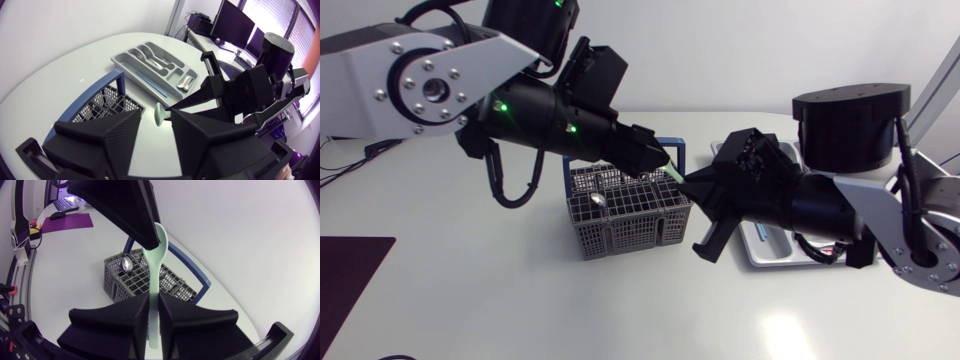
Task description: Unload the cutlery basket into the drawer organizer.
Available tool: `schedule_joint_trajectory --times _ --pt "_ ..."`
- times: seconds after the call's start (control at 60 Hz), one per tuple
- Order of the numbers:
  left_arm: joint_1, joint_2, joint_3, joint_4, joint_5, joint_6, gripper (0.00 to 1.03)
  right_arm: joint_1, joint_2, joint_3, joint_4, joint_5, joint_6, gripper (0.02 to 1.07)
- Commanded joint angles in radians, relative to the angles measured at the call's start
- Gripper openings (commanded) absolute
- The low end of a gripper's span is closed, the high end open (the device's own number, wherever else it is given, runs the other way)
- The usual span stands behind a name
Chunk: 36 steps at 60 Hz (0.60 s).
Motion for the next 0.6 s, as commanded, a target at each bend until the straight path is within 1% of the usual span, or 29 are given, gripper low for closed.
schedule_joint_trajectory --times 0.0,0.133,0.233,0.317,0.417,0.533,0.583 --pt "0.030 -0.050 0.038 -0.003 0.012 -0.010 0.99 -0.010 -0.029 -0.019 -0.013 -0.022 -0.031 0.12" --pt "0.078 -0.076 0.043 -0.005 0.012 -0.009 0.99 -0.079 -0.086 -0.056 -0.062 -0.089 -0.099 0.13" --pt "0.130 -0.085 0.038 -0.011 0.009 -0.007 0.99 -0.147 -0.124 -0.083 -0.111 -0.138 -0.176 0.14" --pt "0.158 -0.079 0.035 -0.034 -0.012 0.017 0.99 -0.240 -0.158 -0.106 -0.168 -0.226 -0.258 0.14" --pt "0.184 -0.064 0.023 -0.055 -0.015 0.050 0.99 -0.354 -0.190 -0.123 -0.243 -0.315 -0.360 0.14" --pt "0.192 -0.045 -0.009 -0.083 -0.026 0.151 0.99 -0.471 -0.227 -0.143 -0.344 -0.385 -0.521 0.14" --pt "0.190 -0.044 -0.029 -0.081 -0.055 0.208 0.99 -0.537 -0.228 -0.145 -0.390 -0.411 -0.608 0.14"
